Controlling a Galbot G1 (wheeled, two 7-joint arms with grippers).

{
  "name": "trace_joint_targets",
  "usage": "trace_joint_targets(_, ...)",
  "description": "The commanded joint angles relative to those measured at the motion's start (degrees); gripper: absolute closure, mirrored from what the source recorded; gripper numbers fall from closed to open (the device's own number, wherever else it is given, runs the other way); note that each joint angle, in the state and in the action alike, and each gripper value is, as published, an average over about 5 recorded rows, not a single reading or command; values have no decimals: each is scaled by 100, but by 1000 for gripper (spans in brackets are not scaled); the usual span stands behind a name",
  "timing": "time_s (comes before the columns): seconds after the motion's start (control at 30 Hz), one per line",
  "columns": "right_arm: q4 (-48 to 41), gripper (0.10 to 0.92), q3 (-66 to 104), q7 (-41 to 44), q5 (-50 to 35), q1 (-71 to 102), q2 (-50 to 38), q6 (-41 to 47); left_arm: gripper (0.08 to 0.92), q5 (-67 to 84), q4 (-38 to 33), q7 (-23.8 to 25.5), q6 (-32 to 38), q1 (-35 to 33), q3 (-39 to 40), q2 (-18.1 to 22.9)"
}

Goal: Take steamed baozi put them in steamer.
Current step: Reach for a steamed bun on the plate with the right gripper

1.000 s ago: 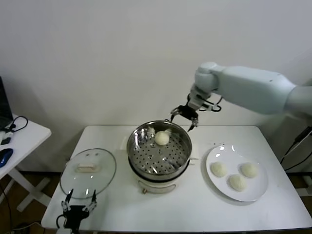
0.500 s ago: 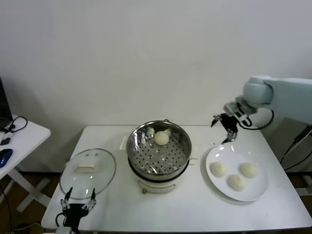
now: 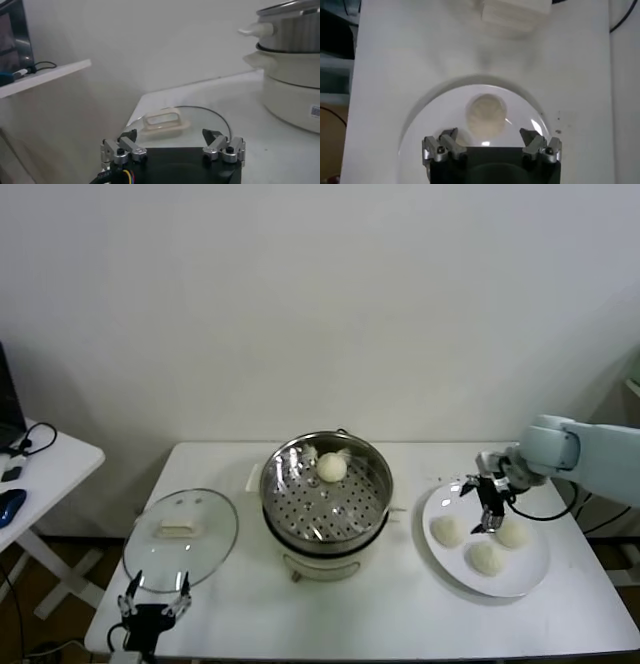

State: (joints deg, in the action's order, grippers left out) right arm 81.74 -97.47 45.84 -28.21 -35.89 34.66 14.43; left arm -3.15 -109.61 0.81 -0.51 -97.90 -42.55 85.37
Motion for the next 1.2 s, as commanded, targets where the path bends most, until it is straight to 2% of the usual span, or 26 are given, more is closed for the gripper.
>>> trace_joint_targets(0.03, -525, 203, 821, -19, 404, 1085, 123, 250, 177, -26, 41, -4, 12, -11, -15, 10)
trace_joint_targets(0.57, -1112, 203, 1242, -18, 533, 1682, 872, 252, 177, -29, 107, -2, 25, -18, -96, -2)
trace_joint_targets(1.2, -1196, 213, 1270, 1, 801, 1804, 971, 278, 177, -16, 130, 3, 10, 11, -129, 1)
